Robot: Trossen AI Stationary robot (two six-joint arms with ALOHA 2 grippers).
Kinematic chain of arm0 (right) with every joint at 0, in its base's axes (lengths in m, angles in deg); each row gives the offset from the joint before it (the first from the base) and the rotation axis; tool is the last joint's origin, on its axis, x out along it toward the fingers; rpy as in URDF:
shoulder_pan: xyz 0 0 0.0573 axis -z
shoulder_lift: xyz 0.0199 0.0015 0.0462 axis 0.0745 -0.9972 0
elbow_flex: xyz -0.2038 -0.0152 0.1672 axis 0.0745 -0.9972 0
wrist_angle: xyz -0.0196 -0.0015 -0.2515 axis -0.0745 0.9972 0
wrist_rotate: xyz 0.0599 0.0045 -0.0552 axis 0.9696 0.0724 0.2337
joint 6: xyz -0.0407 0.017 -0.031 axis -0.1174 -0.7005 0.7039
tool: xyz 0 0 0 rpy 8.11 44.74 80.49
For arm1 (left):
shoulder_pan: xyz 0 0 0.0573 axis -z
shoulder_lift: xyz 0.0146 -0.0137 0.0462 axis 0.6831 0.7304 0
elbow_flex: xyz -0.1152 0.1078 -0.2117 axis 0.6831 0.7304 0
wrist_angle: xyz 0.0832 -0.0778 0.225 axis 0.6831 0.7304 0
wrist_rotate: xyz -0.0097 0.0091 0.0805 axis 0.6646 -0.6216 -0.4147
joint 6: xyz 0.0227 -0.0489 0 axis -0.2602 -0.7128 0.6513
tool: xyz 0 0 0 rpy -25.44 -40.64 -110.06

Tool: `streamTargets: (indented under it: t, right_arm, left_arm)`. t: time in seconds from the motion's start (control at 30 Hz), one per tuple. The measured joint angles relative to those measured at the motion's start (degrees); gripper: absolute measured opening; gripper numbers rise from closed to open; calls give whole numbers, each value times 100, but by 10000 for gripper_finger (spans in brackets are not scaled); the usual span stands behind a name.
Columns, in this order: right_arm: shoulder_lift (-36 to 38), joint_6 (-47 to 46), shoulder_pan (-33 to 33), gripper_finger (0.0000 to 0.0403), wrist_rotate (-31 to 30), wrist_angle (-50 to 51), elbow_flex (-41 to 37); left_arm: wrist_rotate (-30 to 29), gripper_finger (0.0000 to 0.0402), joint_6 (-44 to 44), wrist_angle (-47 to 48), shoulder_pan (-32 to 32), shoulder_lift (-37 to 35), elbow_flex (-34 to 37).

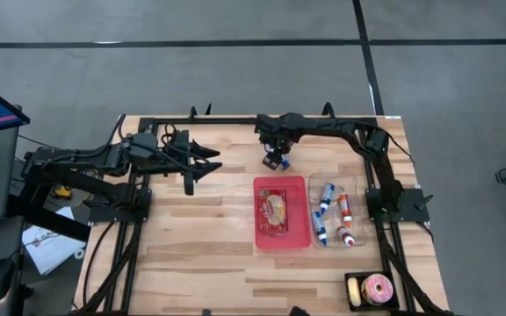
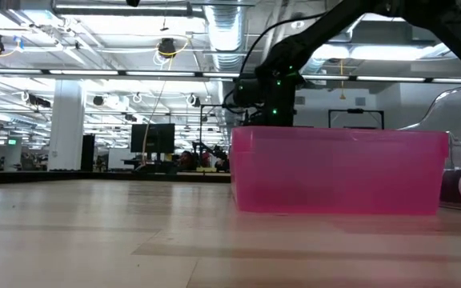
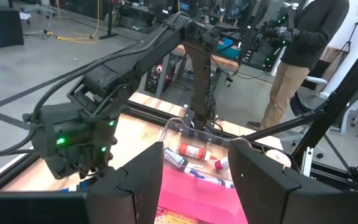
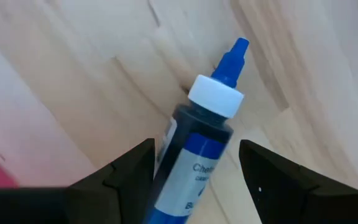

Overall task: Pick & Place Food Item
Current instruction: Put the blue food coloring bottle into the transparent bin

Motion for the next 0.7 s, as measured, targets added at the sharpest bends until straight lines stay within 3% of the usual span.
streamTargets:
  t: [0.47, 0.7]
  right_arm:
    - [2, -650, 80, 223, 324, -232, -405]
    - [9, -828, 80, 166, 302, -326, -579]
  left_arm:
    - [36, 176, -2, -47, 0, 0, 0]
    - [105, 176, -4, -123, 0, 0, -2]
